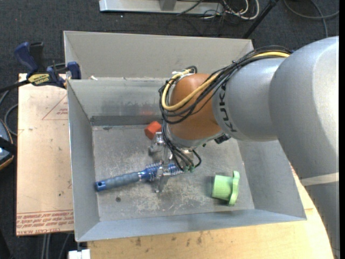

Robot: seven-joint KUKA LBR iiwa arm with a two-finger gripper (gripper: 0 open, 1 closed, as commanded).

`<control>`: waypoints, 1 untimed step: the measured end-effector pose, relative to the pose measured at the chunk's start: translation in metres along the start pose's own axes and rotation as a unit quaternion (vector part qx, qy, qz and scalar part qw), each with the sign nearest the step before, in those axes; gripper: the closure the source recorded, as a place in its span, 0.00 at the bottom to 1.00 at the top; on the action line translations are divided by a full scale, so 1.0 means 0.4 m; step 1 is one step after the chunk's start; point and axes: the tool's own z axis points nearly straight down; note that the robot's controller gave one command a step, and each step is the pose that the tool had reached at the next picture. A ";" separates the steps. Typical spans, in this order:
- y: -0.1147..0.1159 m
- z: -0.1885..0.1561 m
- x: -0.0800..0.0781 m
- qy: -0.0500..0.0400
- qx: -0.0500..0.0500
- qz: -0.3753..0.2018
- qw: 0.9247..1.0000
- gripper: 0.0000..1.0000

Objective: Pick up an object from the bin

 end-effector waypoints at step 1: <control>0.004 -0.008 -0.004 0.003 0.002 0.000 1.000 0.00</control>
Offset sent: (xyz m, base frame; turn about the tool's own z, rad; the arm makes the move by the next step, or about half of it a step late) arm 0.0000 0.0000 0.0000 0.0000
